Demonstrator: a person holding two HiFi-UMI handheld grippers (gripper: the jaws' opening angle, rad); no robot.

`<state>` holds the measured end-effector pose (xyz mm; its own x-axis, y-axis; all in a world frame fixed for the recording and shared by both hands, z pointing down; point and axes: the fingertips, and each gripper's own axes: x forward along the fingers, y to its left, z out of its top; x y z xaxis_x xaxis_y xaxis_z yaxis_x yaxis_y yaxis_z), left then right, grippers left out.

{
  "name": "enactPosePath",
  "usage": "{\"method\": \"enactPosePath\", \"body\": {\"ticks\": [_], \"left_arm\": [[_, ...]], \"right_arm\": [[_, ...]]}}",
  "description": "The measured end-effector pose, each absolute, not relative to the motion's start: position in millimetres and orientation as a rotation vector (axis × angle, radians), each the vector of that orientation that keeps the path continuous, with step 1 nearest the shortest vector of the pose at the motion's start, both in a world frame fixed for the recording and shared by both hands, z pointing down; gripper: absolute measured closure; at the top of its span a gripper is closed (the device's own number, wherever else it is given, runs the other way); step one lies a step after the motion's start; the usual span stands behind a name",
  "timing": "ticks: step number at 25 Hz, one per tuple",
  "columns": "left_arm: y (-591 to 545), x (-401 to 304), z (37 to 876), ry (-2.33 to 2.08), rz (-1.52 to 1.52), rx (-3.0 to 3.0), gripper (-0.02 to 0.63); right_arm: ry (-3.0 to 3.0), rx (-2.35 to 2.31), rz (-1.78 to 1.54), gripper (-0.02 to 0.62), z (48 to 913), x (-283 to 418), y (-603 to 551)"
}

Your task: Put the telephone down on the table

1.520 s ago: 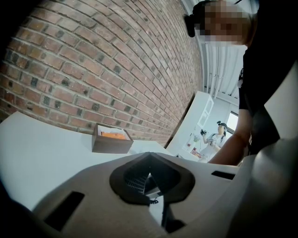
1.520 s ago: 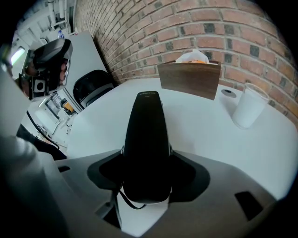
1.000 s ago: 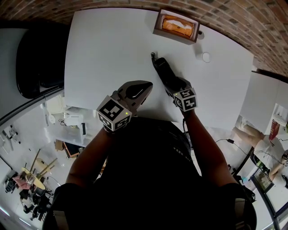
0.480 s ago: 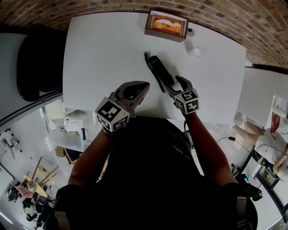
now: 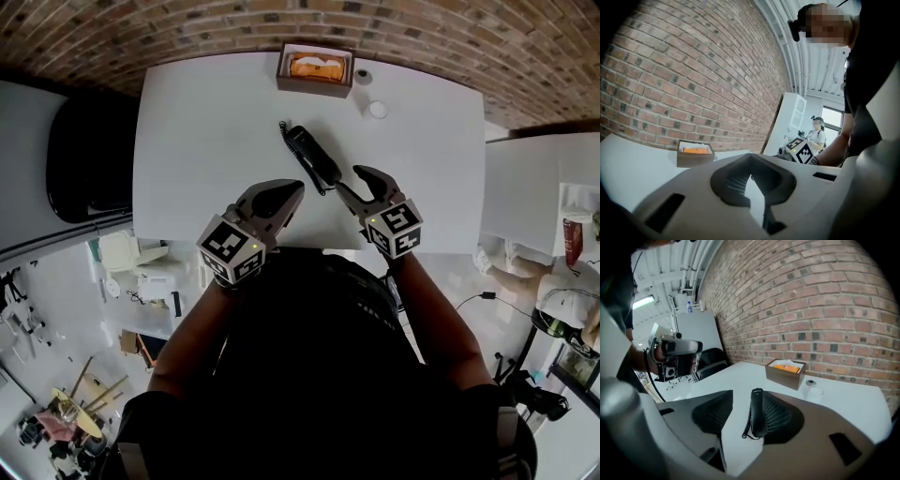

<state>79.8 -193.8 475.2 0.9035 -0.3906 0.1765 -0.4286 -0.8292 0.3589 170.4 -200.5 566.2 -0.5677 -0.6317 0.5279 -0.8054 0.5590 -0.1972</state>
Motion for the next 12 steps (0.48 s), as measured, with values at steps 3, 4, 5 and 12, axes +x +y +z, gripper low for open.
{"method": "enactPosePath", "body": {"ticks": [3,4,5,12], "left_arm": [[-181.8,86.1,463.7,-0.601,0.125,2.699,0.6],[-176.9,87.4,460.8,-0.604,0.125,2.702,0.6],[-172.3,88.5,457.8,-0.607,0.125,2.705,0.6],[-149.5,92.6,438.6,-0.64,0.117,2.738,0.6]], "right_arm": [[-2.47,1.2,0.562,0.521,534.1,177.3,-187.8],[-2.49,1.204,0.549,0.544,524.5,179.7,-181.8],[-2.508,1.208,0.534,0.555,515.5,182.4,-175.7],[-2.599,1.208,0.435,0.576,469.2,194.3,-143.9]]}}
